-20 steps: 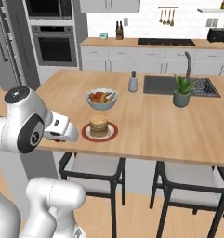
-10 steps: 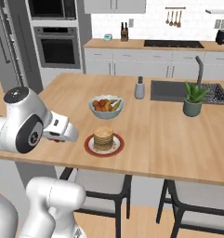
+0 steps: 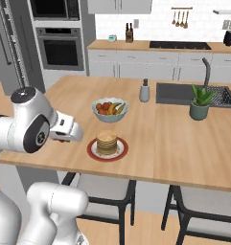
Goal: Take the strawberry from the fridge and place it on top of the pancake, located on the dining counter.
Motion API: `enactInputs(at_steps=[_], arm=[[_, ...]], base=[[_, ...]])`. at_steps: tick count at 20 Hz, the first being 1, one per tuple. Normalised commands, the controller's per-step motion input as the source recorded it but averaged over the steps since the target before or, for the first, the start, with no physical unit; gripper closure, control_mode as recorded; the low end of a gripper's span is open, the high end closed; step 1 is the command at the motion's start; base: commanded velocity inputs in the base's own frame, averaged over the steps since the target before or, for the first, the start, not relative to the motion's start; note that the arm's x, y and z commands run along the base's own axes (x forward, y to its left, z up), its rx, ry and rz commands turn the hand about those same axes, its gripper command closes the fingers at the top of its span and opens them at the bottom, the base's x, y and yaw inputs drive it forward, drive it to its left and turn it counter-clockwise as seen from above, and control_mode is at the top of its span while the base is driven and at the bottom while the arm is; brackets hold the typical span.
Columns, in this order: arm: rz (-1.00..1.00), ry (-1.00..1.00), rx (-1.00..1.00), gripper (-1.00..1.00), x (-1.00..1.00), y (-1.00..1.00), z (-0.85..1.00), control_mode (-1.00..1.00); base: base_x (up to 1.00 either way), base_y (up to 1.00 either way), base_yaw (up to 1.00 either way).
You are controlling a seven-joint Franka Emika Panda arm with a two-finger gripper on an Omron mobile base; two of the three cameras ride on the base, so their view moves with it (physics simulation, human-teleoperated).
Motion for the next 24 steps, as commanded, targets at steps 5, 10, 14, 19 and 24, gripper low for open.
enactInputs(at_steps=[5, 10, 14, 19, 24], arm=[[0.0, 0.17, -0.01, 1.0, 0.9, -0.17, 0.0, -1.0], [-0.05, 0.38, 0.0, 1.0, 1.0, -0.48, -0.11, -1.0], [-0.05, 0.1, 0.02, 1.0, 0.96, -0.45, -0.27, -1.0], [0.0, -0.01, 0.0, 1.0, 0.61, 0.0, -0.43, -1.0], [0.0, 0.0, 0.0, 1.0, 0.58, 0.0, -0.57, -1.0]], base=[[0.0, 0.0, 0.0], [0.0, 0.0, 0.0], [0.0, 0.0, 0.0], [0.0, 0.0, 0.0], [0.0, 0.0, 0.0]])
